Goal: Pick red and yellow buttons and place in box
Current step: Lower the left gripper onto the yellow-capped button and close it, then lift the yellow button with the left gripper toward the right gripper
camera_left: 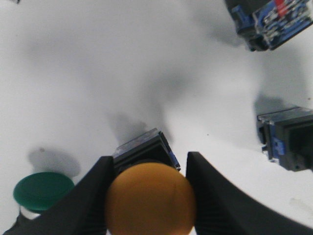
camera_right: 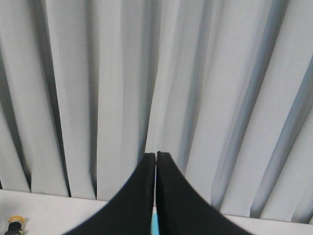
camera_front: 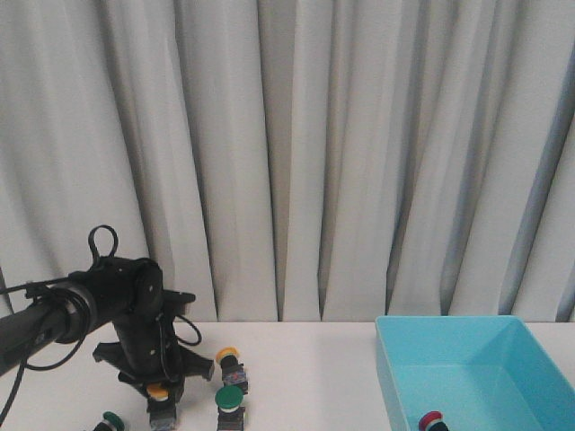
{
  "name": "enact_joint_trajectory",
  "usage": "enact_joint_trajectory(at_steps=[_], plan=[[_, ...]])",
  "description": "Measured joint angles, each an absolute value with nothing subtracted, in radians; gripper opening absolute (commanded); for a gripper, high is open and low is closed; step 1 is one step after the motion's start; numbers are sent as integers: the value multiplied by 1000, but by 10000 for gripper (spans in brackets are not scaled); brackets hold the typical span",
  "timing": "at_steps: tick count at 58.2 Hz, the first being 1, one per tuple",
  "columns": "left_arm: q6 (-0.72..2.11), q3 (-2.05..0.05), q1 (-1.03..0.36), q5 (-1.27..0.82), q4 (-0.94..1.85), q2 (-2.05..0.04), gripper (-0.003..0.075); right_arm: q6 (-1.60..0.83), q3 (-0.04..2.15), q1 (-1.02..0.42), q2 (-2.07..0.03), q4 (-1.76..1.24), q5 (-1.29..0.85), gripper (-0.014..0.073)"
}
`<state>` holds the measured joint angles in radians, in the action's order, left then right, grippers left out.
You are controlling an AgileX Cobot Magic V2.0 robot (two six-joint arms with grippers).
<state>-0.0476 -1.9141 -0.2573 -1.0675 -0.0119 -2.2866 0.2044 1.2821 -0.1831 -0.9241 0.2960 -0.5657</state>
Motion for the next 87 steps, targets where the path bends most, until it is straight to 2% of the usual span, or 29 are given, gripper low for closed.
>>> enact_joint_trajectory(at_steps=[11,26,55,70,77,82,87], plan=[[-46,-1972,-257,-1083,26,-2237,-6,204,1282,-183,-941,296,-566,-8],[6,-1981,-272,-1055,66,-2055,-6,204,1282,-183,-1025,296,-566,-8],[161,-1981,-279,-1055,472,-1742,-6,215,1282,-183,-1065,115,-486,-8],[198,-1984,-293,-1060,516,-1673,-4,208,1282,-183,-1087,116,-490,3],[207,-1986,-327,-1058,515,-1671,-2,14,1282,-185,-1137,117,-465,72],[207,-1986,-362,-1046,515,-1671,1,-179,1282,-208,-1173,109,-463,174],[207,-1986,-393,-1020,516,-1671,2,-333,1279,-260,-1199,101,-463,320]])
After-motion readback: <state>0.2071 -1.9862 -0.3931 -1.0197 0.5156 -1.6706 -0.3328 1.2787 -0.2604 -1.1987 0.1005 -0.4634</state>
